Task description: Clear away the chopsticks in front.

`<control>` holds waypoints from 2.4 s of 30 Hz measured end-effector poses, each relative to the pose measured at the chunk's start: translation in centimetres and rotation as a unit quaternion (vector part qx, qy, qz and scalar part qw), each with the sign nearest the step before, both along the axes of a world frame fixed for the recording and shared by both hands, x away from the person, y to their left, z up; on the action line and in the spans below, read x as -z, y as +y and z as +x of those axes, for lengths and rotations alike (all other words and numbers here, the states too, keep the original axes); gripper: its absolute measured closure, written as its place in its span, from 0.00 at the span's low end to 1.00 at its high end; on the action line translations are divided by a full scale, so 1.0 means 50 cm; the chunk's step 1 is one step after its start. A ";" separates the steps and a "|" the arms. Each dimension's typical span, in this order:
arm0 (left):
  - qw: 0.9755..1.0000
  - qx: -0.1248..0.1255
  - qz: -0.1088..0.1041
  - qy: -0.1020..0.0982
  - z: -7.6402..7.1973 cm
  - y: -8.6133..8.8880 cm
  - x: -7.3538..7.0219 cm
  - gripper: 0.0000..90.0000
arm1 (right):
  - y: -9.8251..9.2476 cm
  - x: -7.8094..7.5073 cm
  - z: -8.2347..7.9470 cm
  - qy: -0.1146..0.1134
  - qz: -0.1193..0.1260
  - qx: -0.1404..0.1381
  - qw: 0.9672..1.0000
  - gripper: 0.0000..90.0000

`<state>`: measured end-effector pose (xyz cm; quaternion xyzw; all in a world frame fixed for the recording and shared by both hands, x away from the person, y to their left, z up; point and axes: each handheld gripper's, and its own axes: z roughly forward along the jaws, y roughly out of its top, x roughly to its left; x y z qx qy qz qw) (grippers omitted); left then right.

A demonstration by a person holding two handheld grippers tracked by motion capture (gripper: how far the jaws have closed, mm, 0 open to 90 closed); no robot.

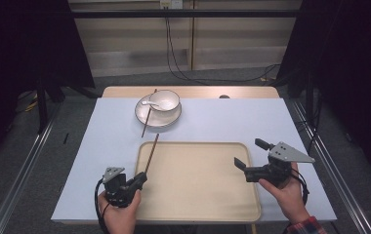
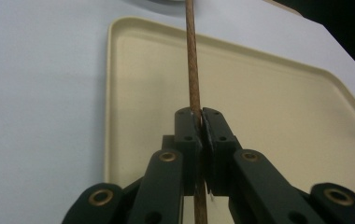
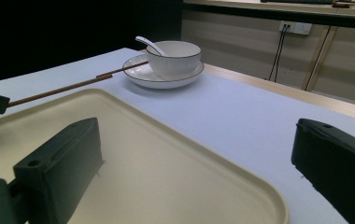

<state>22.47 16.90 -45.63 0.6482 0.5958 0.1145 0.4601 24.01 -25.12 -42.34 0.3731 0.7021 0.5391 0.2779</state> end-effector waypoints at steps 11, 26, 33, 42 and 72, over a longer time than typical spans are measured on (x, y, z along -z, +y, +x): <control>1.000 0.023 0.010 0.018 -0.006 -0.013 0.015 0.95 | 0.003 0.001 0.000 0.001 -0.001 -0.005 1.000 0.02; 0.999 0.015 0.032 0.031 -0.001 -0.014 0.025 0.94 | 0.004 0.001 0.000 0.002 -0.001 -0.007 1.000 0.02; 1.000 0.012 0.023 0.015 0.000 -0.012 0.017 0.85 | 0.005 0.001 -0.001 0.004 -0.001 -0.012 1.000 0.02; 1.000 0.009 0.016 -0.011 0.032 0.000 -0.007 0.65 | 0.004 0.001 -0.001 0.004 -0.002 -0.009 1.000 0.02; 0.994 0.024 0.035 -0.105 0.240 0.041 -0.049 0.19 | -0.001 -0.001 -0.001 0.001 0.000 -0.010 1.000 0.02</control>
